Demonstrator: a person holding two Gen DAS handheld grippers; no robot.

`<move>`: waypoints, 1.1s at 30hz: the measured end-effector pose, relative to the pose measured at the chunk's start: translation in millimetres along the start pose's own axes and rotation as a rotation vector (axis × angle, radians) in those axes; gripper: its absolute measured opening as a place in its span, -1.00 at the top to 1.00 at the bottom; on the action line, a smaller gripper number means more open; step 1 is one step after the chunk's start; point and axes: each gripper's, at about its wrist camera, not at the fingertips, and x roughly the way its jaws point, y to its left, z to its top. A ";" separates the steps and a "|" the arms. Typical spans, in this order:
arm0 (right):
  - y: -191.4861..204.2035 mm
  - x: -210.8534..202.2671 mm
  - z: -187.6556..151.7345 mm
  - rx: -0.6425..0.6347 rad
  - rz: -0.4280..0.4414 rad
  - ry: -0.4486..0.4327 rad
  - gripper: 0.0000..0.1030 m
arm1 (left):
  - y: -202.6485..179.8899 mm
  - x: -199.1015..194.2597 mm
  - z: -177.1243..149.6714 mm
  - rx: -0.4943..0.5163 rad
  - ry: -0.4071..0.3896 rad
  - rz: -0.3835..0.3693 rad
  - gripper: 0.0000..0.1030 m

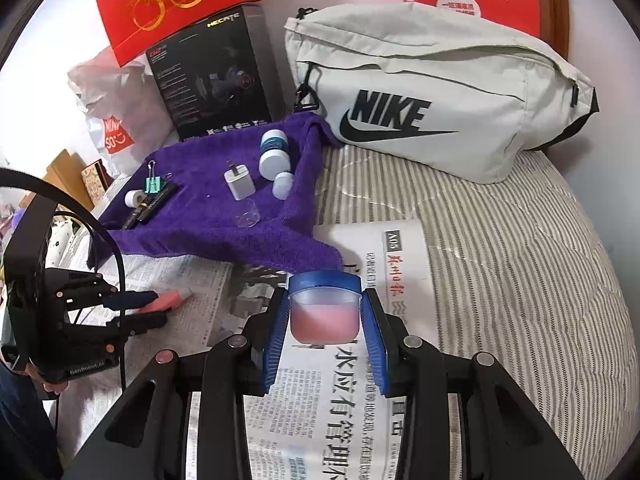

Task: Organize rigid objects
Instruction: 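Grasp the pink stick on the newspaper with the left tool while the right tool holds the container, then carry the pink stick onto the towel with the left tool while the right tool carries the container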

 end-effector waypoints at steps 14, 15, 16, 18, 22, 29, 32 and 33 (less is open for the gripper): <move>65.4 48.7 -15.3 -0.143 0.148 0.070 0.29 | 47.8 -20.6 -50.1 -0.222 -0.073 0.101 0.24; 71.2 53.2 -17.2 -0.169 0.131 0.065 0.29 | 43.9 -20.1 -50.9 -0.203 -0.080 0.121 0.14; 73.8 56.6 -19.2 -0.182 0.127 0.067 0.29 | 39.9 -19.6 -51.2 -0.190 -0.092 0.147 0.10; 75.9 60.6 -23.0 -0.197 0.123 0.061 0.28 | 42.4 -20.3 -55.4 -0.207 -0.120 0.149 0.02; 75.0 59.9 -25.2 -0.206 0.122 0.040 0.28 | 48.0 -21.0 -56.0 -0.228 -0.129 0.124 -0.12; 70.8 59.8 -24.9 -0.185 0.146 0.039 0.27 | 54.2 -17.7 -57.2 -0.266 -0.112 0.149 -0.59; 72.4 59.9 -25.6 -0.192 0.138 0.040 0.26 | 51.5 -17.3 -56.5 -0.253 -0.109 0.166 -0.59; 72.8 60.3 -25.0 -0.193 0.137 0.040 0.26 | 52.8 -17.7 -56.9 -0.259 -0.112 0.158 -0.59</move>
